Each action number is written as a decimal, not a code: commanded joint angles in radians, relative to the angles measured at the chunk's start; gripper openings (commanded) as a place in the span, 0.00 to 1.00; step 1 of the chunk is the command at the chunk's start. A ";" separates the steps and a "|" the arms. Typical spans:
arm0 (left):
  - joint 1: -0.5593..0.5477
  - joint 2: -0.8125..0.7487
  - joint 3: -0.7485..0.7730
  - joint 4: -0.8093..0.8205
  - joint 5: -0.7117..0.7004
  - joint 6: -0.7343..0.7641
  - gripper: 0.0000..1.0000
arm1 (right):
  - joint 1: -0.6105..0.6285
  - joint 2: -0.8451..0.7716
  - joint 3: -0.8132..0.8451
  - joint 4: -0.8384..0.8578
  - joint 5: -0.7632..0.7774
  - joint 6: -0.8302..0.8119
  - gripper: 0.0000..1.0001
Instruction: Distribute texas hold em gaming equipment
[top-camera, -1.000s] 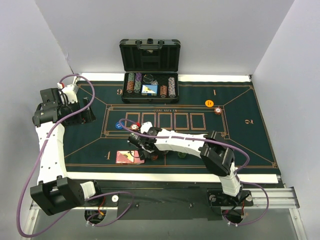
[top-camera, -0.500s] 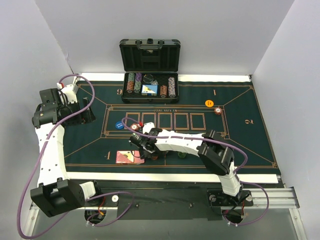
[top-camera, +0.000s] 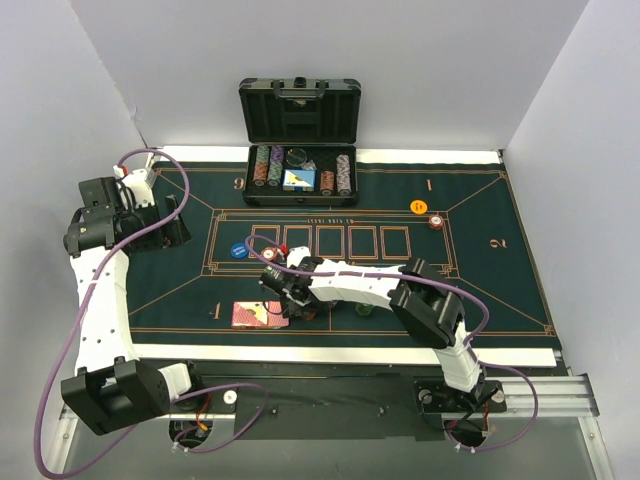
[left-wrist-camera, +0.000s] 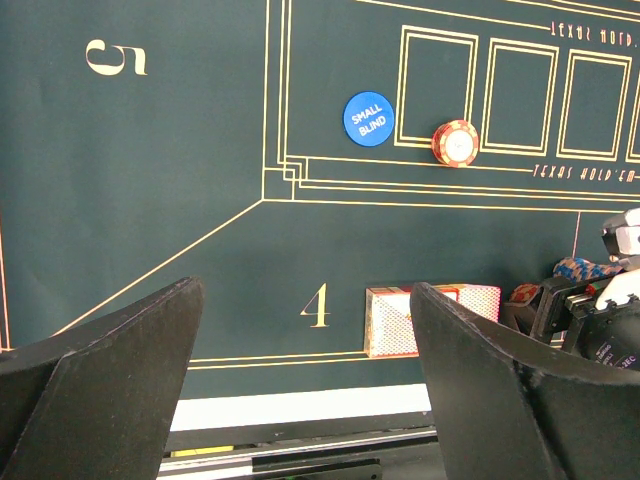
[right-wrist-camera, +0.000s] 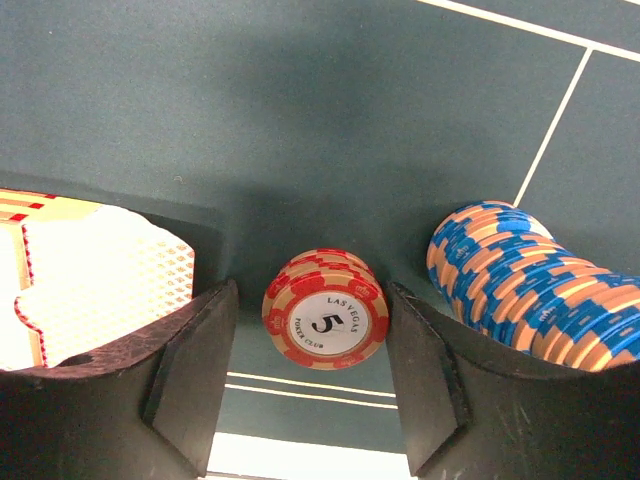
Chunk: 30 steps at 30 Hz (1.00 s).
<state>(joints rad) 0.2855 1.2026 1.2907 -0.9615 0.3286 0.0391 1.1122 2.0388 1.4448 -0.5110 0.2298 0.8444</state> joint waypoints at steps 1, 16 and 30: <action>0.009 -0.021 0.016 0.015 0.009 0.018 0.96 | 0.005 0.023 -0.021 -0.021 -0.006 0.021 0.53; 0.011 -0.026 0.007 0.024 0.017 0.013 0.96 | 0.021 0.021 -0.069 -0.069 -0.007 -0.014 0.47; 0.009 -0.034 0.001 0.024 0.012 0.012 0.96 | 0.023 -0.011 -0.089 -0.087 0.026 -0.041 0.19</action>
<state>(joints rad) 0.2855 1.1995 1.2907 -0.9611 0.3290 0.0418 1.1267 2.0220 1.4036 -0.4519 0.2344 0.8360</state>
